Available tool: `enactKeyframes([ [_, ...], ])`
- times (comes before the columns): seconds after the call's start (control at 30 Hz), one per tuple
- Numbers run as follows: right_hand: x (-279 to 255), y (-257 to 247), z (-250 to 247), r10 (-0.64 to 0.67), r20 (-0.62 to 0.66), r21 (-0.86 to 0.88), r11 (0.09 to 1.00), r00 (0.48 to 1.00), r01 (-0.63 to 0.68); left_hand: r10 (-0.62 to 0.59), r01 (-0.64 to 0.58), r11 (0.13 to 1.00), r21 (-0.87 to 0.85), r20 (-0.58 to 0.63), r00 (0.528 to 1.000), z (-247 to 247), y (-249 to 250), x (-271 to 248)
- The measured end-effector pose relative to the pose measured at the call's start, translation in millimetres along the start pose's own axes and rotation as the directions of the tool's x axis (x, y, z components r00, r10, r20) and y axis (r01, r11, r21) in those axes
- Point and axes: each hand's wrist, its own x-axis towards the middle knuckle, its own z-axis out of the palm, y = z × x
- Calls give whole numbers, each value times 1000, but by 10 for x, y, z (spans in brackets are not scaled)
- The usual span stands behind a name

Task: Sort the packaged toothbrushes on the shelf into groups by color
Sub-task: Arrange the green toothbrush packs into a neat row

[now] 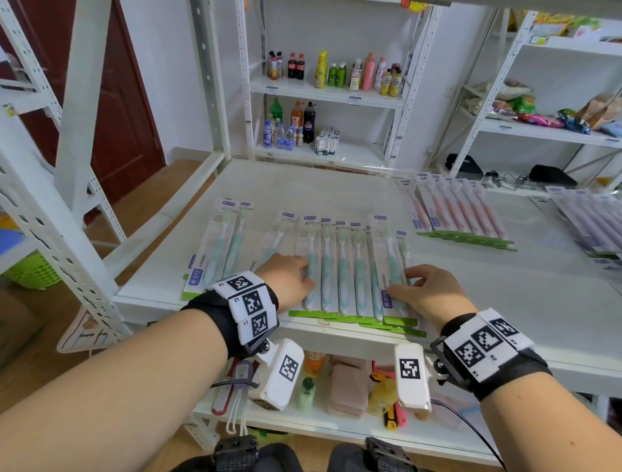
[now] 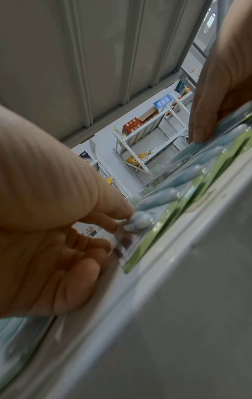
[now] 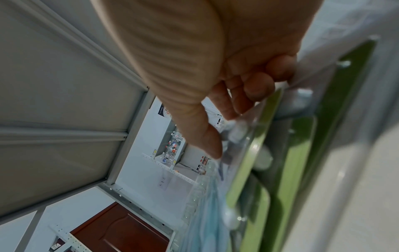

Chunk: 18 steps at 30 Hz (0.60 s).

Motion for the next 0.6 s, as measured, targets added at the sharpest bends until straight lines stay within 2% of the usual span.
enactKeyframes([
  [0.33,11,-3,-43,21,1,-19,1000,1000,-21,22,-22,1000,-17,-8,1000,9,27,12],
  [0.6,-9,-54,-127,6,-35,-28,1000,999,-7,-19,19,999,-26,3,1000,-46,3,8],
])
